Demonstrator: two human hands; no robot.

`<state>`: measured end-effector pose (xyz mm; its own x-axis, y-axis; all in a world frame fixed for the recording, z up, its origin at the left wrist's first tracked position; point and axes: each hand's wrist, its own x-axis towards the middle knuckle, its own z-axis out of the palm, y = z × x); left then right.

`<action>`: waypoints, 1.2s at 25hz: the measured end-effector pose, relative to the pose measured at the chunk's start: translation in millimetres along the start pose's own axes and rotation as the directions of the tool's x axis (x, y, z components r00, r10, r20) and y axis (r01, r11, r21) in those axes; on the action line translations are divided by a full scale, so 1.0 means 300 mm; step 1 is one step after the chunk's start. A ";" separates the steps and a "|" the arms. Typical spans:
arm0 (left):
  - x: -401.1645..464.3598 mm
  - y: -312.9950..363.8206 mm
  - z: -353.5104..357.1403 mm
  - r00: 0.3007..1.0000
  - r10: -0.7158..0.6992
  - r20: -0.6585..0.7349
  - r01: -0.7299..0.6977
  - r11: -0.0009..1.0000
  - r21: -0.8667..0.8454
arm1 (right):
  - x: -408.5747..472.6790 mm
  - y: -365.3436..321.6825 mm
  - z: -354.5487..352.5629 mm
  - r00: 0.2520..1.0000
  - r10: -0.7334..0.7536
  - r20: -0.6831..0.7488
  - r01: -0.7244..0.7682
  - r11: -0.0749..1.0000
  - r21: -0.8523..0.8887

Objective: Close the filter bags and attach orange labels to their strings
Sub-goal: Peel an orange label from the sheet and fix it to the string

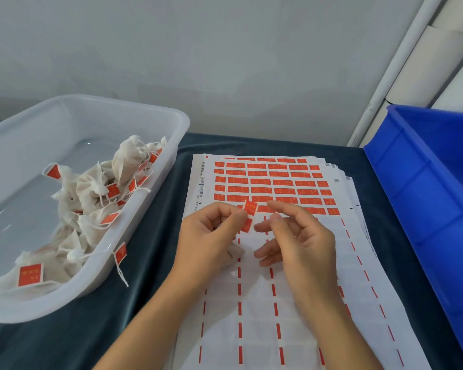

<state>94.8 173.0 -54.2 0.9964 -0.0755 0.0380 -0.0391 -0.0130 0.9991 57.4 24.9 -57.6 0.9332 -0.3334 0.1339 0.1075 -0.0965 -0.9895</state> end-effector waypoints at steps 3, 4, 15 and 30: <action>0.008 -0.003 -0.004 0.996 -0.082 -0.016 0.081 0.993 -0.086 | 0.007 0.001 -0.010 0.998 0.050 0.024 -0.050 0.998 0.026; 0.008 -0.003 -0.007 0.996 -0.089 -0.012 0.087 0.991 -0.098 | 0.005 -0.001 -0.010 0.994 0.070 0.088 -0.075 0.996 0.045; 0.007 0.001 -0.023 0.996 -0.083 0.042 0.089 0.984 -0.153 | -0.006 -0.001 0.000 0.957 0.055 0.286 -0.055 0.998 -0.007; -0.005 0.005 0.013 0.998 -0.046 -0.031 0.045 0.999 -0.018 | 0.004 -0.010 -0.019 0.994 -0.049 0.096 0.057 0.996 -0.076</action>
<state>93.1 169.1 -52.7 0.9990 -0.0444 -0.0075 0.0075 0.0012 1.0000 56.2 19.5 -54.2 0.9554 -0.2366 0.1767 0.1340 -0.1858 -0.9734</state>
